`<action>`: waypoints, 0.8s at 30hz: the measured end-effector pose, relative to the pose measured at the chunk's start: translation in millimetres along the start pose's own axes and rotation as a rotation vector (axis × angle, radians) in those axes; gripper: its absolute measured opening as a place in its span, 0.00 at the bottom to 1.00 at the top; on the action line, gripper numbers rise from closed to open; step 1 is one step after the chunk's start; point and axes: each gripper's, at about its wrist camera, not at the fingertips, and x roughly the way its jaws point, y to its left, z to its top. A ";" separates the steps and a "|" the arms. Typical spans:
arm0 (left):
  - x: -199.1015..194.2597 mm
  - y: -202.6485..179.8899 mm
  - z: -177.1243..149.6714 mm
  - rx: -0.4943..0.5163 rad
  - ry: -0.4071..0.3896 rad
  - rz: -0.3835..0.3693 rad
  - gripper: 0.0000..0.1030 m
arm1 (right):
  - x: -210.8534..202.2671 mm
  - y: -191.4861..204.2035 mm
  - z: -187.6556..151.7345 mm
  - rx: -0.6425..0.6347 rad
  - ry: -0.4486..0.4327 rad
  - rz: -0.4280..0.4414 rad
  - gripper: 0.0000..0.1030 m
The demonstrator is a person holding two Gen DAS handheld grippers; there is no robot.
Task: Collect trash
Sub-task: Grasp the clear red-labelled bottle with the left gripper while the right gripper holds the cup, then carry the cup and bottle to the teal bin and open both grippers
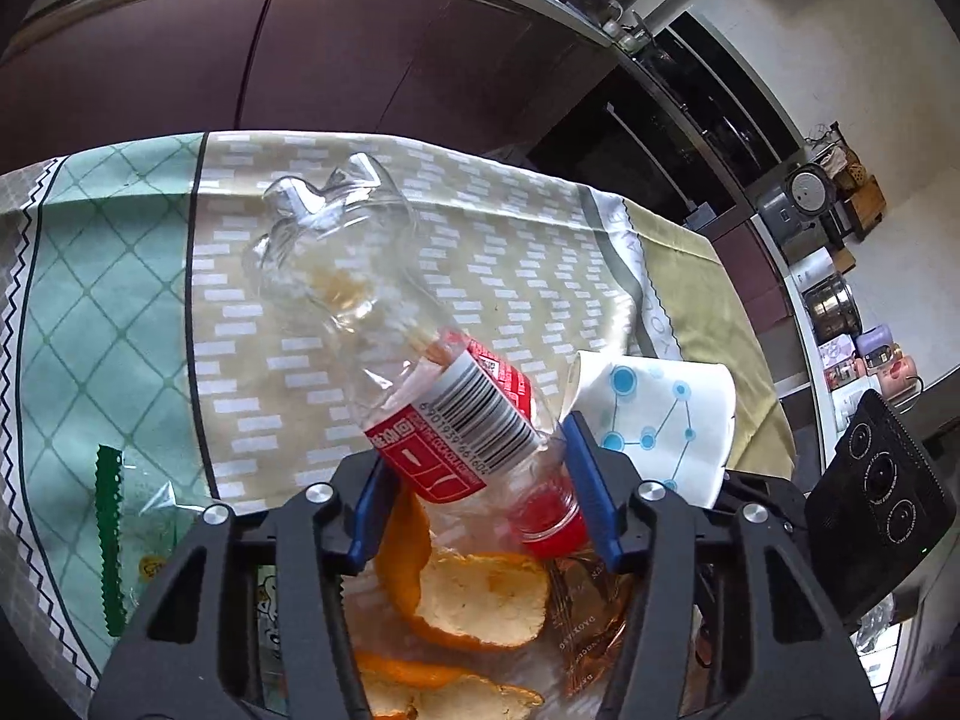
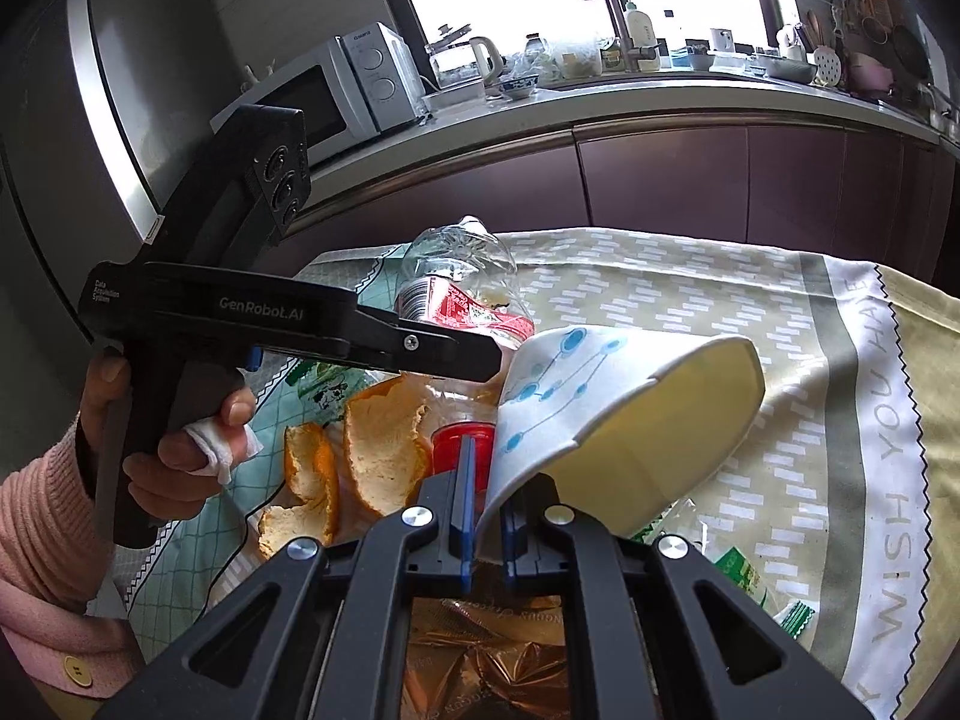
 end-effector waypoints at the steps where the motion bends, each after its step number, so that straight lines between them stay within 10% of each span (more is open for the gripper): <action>1: 0.9 0.1 -0.8 0.002 -0.004 0.005 0.51 | -0.2 -0.4 -0.1 0.002 -0.001 0.004 0.06; 12: -23.9 -13.2 -12.6 0.084 -0.102 0.020 0.49 | -13.8 -2.3 1.9 0.016 -0.051 -0.001 0.04; 24: -139.4 6.1 -42.9 0.109 -0.277 0.014 0.48 | -42.4 36.4 28.7 -0.031 -0.140 0.061 0.04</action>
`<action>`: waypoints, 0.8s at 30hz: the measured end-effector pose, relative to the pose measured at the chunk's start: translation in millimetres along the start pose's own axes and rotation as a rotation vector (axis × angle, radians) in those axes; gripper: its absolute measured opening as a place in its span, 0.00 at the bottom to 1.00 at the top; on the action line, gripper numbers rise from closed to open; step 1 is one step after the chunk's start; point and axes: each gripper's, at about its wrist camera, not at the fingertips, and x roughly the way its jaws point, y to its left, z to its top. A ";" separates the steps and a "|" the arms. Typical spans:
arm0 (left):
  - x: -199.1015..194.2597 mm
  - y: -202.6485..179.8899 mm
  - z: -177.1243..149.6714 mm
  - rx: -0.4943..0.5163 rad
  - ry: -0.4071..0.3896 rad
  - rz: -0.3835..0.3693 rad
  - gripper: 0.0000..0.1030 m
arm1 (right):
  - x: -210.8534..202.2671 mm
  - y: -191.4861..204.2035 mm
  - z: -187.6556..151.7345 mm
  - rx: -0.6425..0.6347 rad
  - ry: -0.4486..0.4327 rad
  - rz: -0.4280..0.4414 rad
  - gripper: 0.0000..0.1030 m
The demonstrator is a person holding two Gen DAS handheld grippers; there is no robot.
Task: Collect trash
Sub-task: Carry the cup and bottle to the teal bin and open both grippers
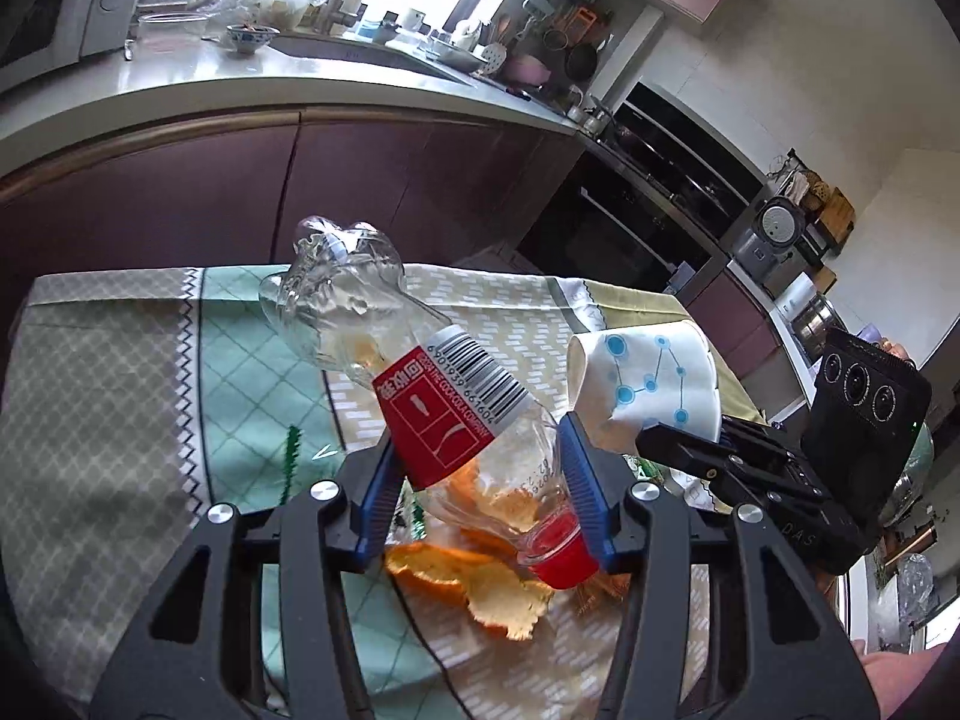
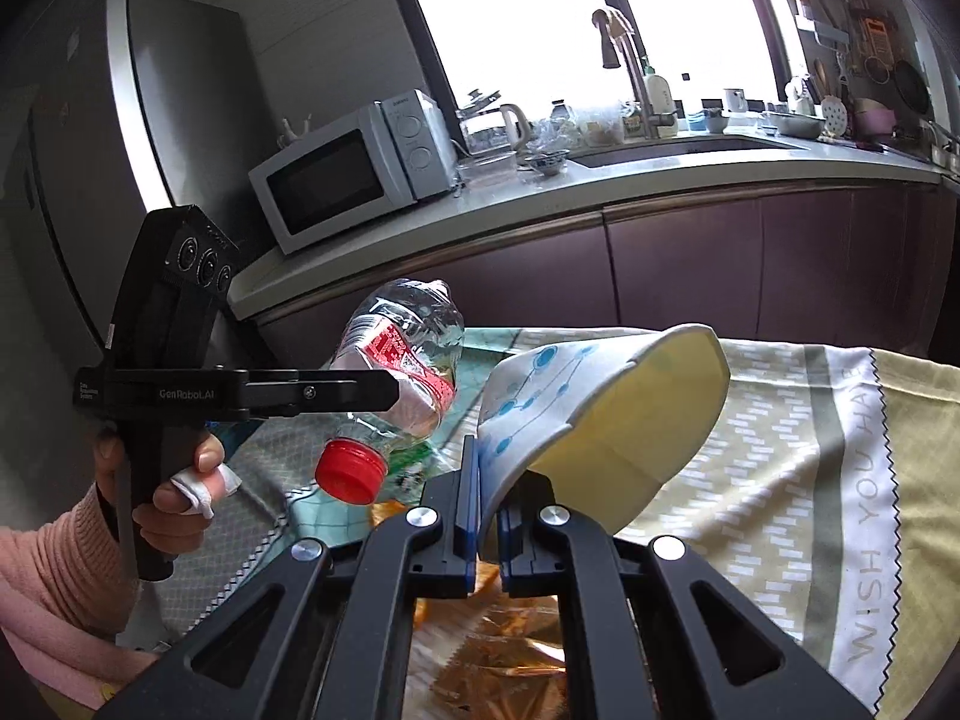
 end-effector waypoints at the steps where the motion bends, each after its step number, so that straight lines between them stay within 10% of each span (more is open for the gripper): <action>1: -13.2 4.6 -3.4 -0.001 -0.015 0.003 0.48 | 1.8 8.4 2.4 -0.011 0.002 0.023 0.04; 15: -206.9 124.2 -92.2 -0.106 -0.105 0.303 0.48 | 110.1 180.2 22.3 -0.245 0.170 0.378 0.04; 24: -251.7 225.7 -143.9 -0.258 -0.056 0.405 0.48 | 201.5 280.2 24.6 -0.334 0.336 0.467 0.04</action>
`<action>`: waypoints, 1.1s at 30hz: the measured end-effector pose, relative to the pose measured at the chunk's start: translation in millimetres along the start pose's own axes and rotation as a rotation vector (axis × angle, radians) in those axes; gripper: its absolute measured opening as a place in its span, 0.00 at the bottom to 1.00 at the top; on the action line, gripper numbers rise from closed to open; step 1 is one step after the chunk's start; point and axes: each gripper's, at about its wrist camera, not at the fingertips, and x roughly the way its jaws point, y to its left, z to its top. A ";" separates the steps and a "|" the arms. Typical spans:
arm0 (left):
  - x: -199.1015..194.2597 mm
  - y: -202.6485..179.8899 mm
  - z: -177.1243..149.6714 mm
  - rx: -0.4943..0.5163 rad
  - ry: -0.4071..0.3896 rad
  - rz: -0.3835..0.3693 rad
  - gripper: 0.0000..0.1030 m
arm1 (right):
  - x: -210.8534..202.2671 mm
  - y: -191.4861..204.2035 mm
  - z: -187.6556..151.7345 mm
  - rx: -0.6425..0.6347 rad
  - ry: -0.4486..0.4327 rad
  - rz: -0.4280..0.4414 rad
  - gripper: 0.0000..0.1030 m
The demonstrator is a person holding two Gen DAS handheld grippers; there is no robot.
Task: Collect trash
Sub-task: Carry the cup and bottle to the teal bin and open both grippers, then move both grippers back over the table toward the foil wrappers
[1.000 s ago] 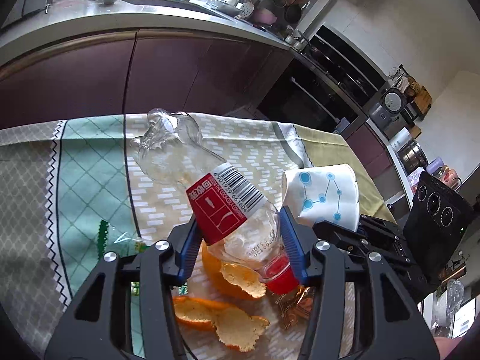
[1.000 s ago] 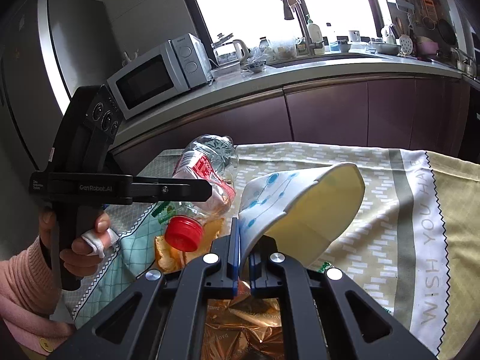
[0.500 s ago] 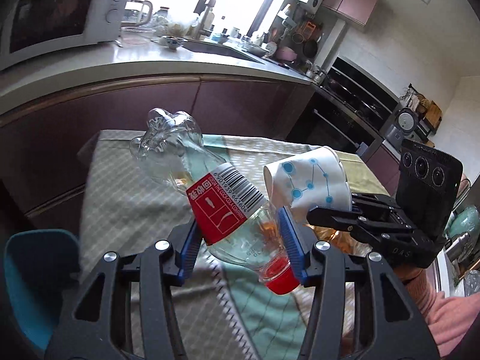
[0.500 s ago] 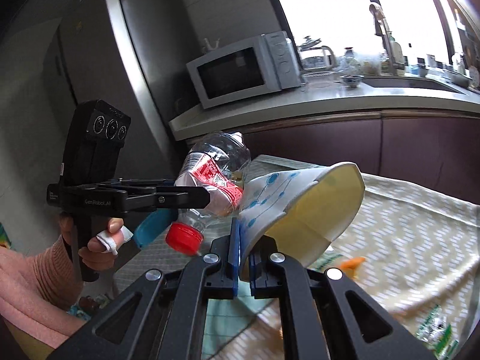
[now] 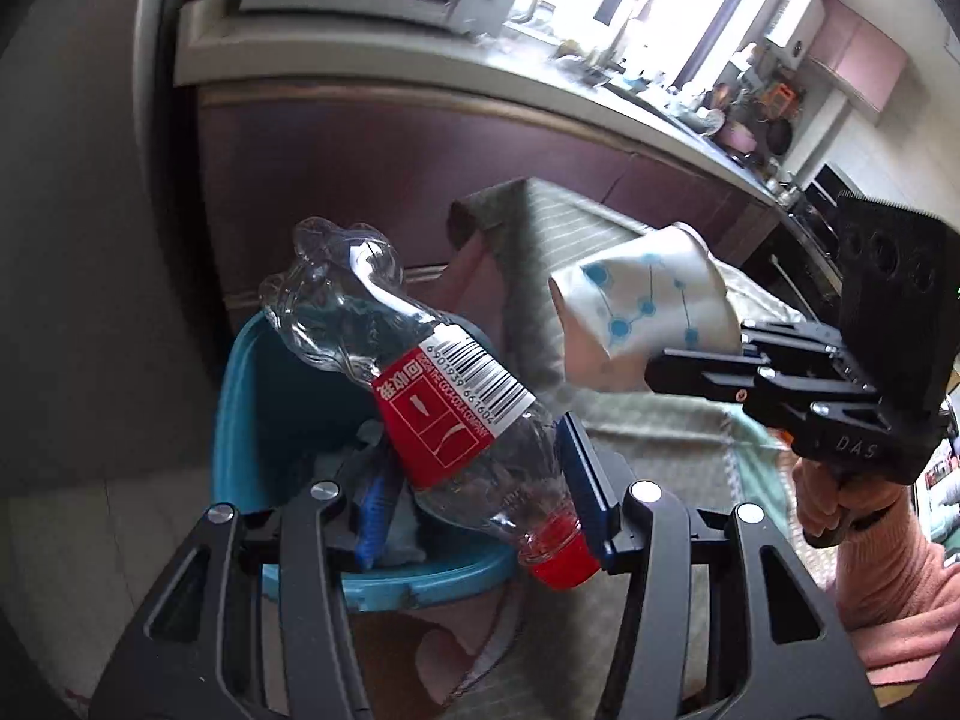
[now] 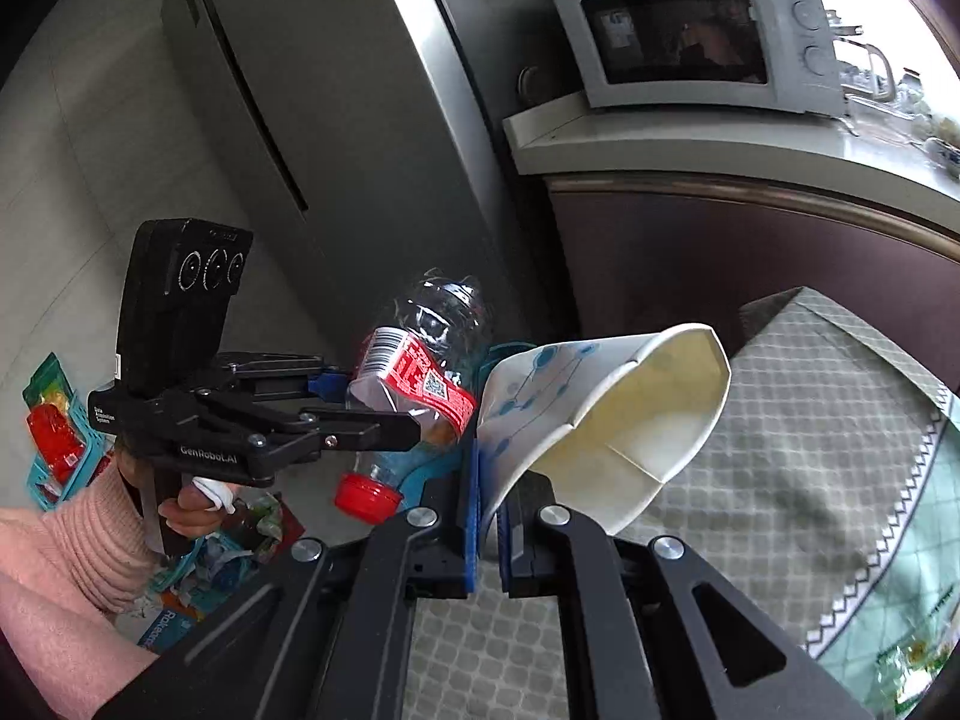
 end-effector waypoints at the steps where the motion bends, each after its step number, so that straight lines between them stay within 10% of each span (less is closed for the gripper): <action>1: 4.7 10.7 -1.4 -0.004 0.013 0.006 0.48 | 11.0 3.8 4.3 -0.009 0.018 -0.008 0.04; 9: 55.0 51.1 -10.6 -0.028 0.145 0.076 0.49 | 89.6 13.3 24.4 -0.025 0.185 -0.030 0.05; 13: 73.1 63.1 -13.9 -0.064 0.178 0.074 0.49 | 117.4 9.6 26.7 0.005 0.239 -0.063 0.25; 18: 76.5 69.4 -12.2 -0.090 0.159 0.051 0.49 | 126.0 6.1 24.8 0.043 0.248 -0.069 0.27; 33: 6.1 -29.7 -12.5 0.099 -0.081 0.003 0.52 | -8.0 7.2 -22.5 0.119 0.011 -0.069 0.40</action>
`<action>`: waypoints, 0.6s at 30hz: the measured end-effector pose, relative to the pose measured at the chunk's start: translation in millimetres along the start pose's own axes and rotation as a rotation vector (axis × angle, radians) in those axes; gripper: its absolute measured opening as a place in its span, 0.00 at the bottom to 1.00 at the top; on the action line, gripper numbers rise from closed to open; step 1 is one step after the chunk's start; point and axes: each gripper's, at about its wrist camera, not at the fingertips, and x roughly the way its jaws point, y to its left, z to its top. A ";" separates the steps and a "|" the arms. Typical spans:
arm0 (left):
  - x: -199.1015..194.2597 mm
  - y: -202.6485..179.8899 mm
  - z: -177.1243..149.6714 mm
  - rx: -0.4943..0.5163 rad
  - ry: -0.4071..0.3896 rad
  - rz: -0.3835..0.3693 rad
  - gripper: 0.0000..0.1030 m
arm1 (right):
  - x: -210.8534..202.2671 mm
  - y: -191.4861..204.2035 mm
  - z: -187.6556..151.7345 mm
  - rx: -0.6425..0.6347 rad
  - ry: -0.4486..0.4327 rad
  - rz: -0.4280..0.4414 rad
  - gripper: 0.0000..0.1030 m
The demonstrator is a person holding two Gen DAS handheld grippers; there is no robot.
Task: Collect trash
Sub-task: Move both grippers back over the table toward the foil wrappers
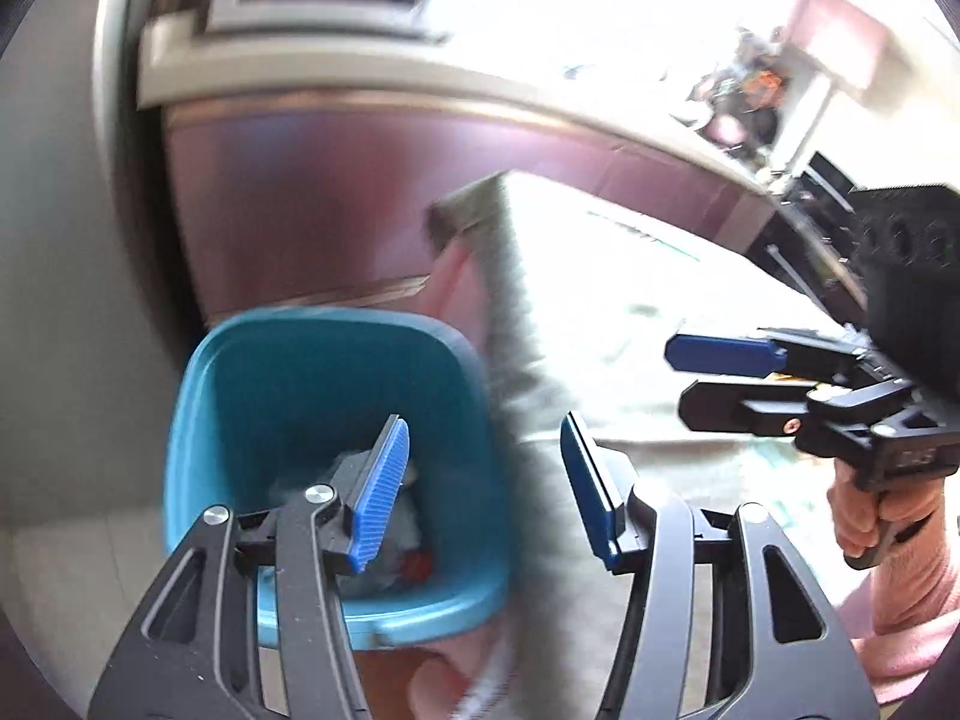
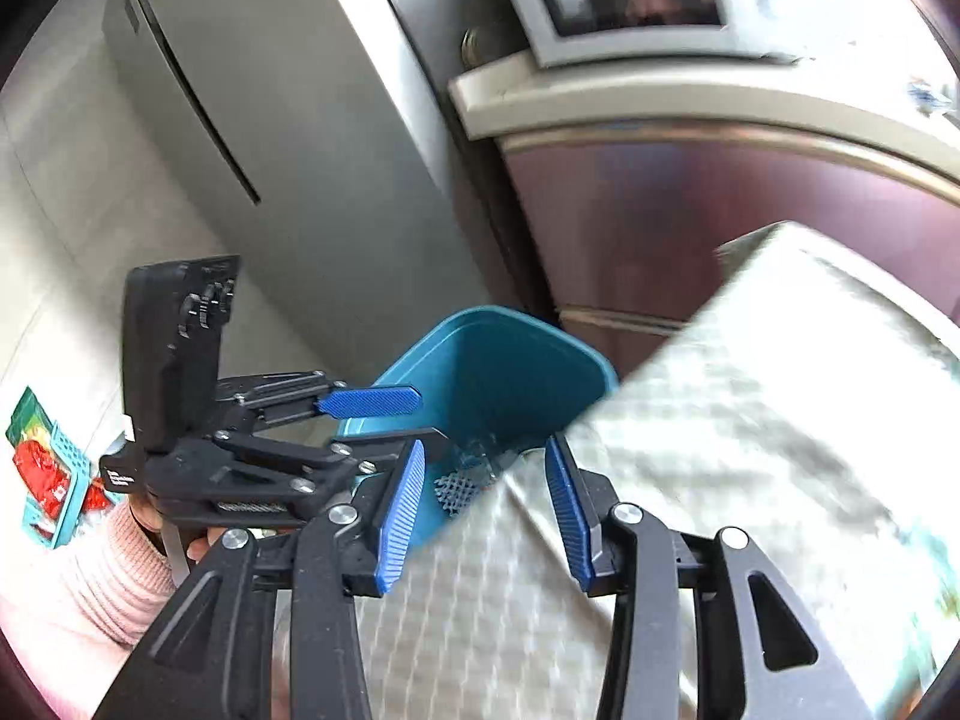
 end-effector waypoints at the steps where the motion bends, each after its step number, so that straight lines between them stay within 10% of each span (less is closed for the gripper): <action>1: -5.5 -10.8 -0.1 0.021 -0.016 -0.018 0.53 | -12.4 -3.2 -5.4 0.011 -0.023 -0.004 0.40; 18: 22.4 -212.0 -22.0 0.278 0.002 -0.212 0.58 | -199.2 -77.8 -155.5 0.238 -0.272 -0.412 0.48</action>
